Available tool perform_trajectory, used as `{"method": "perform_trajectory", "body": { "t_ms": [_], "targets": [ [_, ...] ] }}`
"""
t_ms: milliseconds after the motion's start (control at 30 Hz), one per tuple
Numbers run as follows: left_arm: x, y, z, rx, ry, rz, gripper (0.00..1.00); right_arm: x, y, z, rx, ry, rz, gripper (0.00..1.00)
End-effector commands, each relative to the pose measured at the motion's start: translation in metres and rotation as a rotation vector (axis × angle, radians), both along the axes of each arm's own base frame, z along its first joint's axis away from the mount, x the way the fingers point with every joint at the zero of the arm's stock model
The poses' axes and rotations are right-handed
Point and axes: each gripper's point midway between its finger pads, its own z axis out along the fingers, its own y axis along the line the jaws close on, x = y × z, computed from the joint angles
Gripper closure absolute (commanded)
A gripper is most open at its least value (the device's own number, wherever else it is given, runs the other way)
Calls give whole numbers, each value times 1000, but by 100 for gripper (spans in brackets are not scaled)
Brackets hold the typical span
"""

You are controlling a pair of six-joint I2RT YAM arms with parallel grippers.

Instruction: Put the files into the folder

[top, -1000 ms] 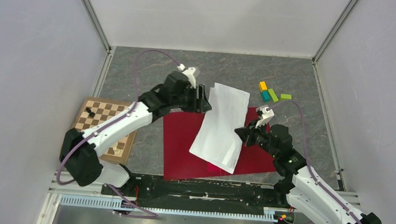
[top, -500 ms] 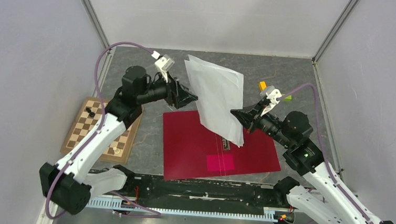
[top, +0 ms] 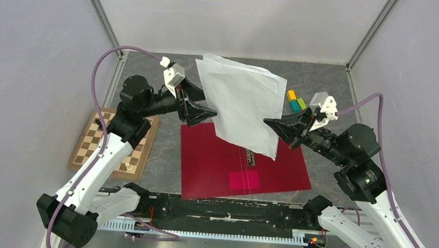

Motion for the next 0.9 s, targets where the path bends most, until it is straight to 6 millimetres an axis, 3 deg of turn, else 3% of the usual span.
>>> {"method": "perform_trajectory", "body": {
  "t_ms": [0, 267, 467, 533, 633, 733, 867],
  "targets": [
    [-10, -1, 32, -16, -125, -76, 22, -17, -3, 28, 22, -65, 43, 100],
    [-32, -8, 50, -107, -126, -215, 22, -10, 1, 25, 14, -55, 40, 100],
    [-23, -13, 47, -136, -36, -218, 25, 4, 0, 15, 11, -36, -14, 100],
    [-20, -14, 41, -135, 8, -211, 34, 14, -4, 10, 15, -16, -73, 100],
    [-14, -14, 33, -145, 50, -168, 57, 28, -8, -10, 14, 38, -141, 100],
    [-4, -13, 19, -142, 72, -67, 79, 42, -6, -42, 31, 104, -189, 100],
    [1, -25, -22, -61, 87, 73, 97, 58, -3, -80, 79, 146, -232, 100]
  ]
}}
